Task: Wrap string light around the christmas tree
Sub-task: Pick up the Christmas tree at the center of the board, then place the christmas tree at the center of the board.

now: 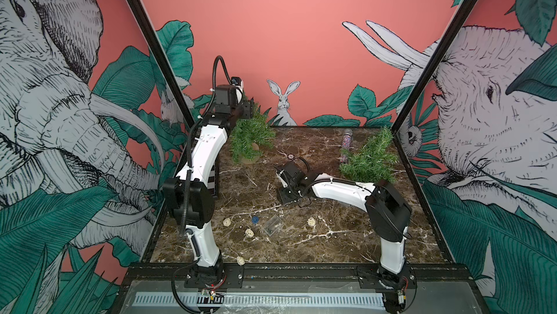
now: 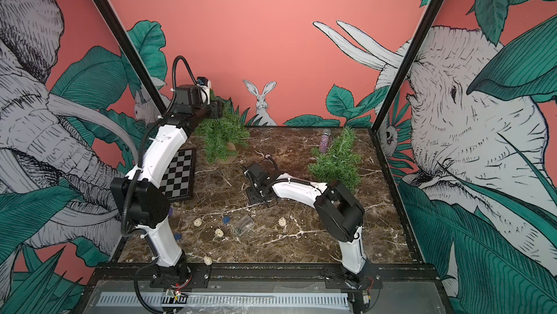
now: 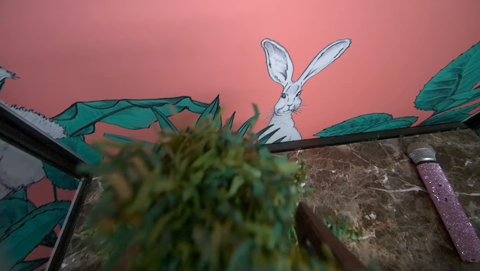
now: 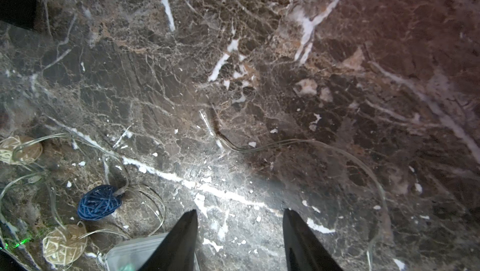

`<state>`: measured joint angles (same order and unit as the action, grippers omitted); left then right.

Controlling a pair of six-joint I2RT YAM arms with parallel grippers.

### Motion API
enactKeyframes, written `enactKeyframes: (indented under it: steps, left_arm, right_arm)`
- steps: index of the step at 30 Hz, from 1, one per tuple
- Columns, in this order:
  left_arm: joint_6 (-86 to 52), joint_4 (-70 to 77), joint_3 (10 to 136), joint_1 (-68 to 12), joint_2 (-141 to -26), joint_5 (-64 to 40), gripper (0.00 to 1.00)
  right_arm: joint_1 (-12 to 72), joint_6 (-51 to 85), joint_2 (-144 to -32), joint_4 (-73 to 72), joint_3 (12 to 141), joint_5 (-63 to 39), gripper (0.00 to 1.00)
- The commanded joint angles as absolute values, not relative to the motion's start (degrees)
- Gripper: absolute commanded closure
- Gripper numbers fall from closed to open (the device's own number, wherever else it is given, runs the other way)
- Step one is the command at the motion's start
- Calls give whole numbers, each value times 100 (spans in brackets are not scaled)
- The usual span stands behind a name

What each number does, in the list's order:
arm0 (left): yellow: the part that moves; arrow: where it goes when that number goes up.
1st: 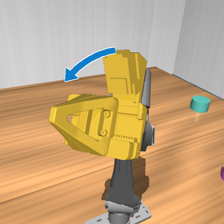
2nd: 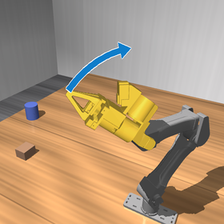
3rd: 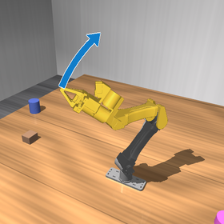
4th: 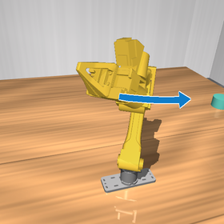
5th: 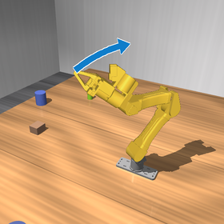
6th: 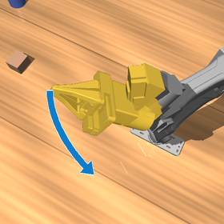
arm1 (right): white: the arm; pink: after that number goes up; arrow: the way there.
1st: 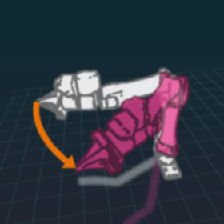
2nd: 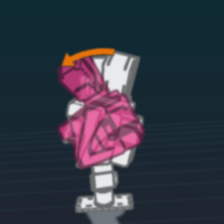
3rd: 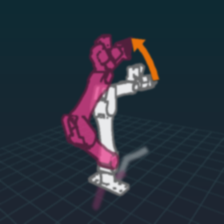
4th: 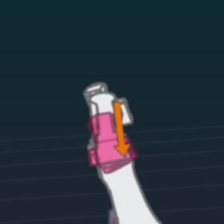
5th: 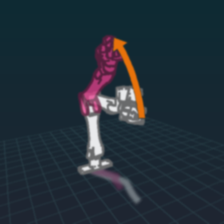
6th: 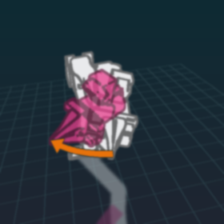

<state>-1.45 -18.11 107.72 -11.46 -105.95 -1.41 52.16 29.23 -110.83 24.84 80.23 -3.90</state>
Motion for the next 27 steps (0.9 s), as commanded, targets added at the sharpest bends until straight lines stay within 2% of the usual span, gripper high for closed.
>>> enactKeyframes:
  steps: [1,3,5,7,12,18,27]
  left_arm:
    - [119,-695,10503,-1145,-10522,-476,37]
    - [127,-463,10331,-1143,-10469,-680,48]
    - [60,-129,10122,-1143,-10347,-838,66]
    - [17,18,10050,-1145,-10255,-874,78]
    - [134,-365,10218,-1143,-9992,-1061,100]
    - [-319,-1143,10230,-1145,-9439,-1395,100]
    - [-342,-1083,8554,-1484,-8243,-1336,100]
  right_arm:
    - [5203,3022,-10912,2440,8064,-406,45]
    - [5201,3019,-10866,2459,8047,-353,45]
    - [5200,3015,-10812,2454,8024,-298,45]
    - [5177,3029,-10803,2474,8040,-292,45]
    - [5016,3061,-10646,2435,8086,-454,45]
    - [4871,2971,-10451,2479,8056,-390,45]
    - [4852,3010,-10598,2402,7946,-523,45]
